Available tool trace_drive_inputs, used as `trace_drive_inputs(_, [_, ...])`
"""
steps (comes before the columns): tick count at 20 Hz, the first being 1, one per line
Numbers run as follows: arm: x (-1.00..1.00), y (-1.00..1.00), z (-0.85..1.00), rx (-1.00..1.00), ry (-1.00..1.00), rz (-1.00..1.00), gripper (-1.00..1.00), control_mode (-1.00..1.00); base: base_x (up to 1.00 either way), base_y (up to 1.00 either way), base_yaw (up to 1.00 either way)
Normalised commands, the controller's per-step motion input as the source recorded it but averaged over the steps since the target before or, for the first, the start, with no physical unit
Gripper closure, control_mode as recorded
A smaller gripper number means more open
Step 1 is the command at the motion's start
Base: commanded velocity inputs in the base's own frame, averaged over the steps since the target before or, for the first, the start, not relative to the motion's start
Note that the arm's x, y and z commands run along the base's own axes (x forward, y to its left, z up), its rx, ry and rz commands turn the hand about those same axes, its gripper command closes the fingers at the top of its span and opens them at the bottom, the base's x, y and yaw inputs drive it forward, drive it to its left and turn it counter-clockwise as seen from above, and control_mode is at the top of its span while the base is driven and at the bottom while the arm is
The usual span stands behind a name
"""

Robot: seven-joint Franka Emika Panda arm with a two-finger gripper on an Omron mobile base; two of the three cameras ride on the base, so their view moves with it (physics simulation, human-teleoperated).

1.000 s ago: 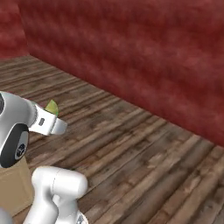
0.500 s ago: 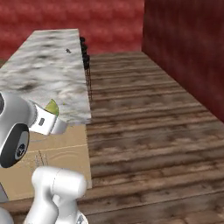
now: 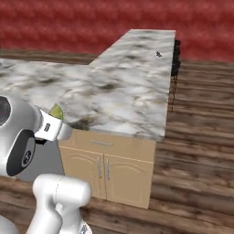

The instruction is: Take the lemon wedge from the fridge and place it on the plate with fish on the dining counter.

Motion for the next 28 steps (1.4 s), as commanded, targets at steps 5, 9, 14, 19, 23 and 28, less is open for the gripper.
trace_drive_inputs(5, [0.00, 0.00, 0.00, 0.00, 0.00, 0.00, 1.00, 1.00, 0.02, 0.91, 0.30])
trace_drive_inputs(9, [0.00, 0.00, 0.00, 0.00, 0.00, 0.00, 1.00, 1.00, -0.10, -0.54, 0.09])
trace_drive_inputs(14, [0.00, 0.00, 0.00, 0.00, 0.00, 0.00, 1.00, 1.00, -0.15, -1.00, 0.06])
trace_drive_inputs(19, [0.00, 0.00, 0.00, 0.00, 0.00, 0.00, 1.00, 1.00, -0.01, -1.00, 0.01])
trace_drive_inputs(23, [0.00, 0.00, 0.00, 0.00, 0.00, 0.00, 1.00, 1.00, 0.03, -1.00, 0.00])
trace_drive_inputs(28, [0.00, 0.00, 0.00, 0.00, 0.00, 0.00, 1.00, 1.00, 0.23, -1.00, 0.00])
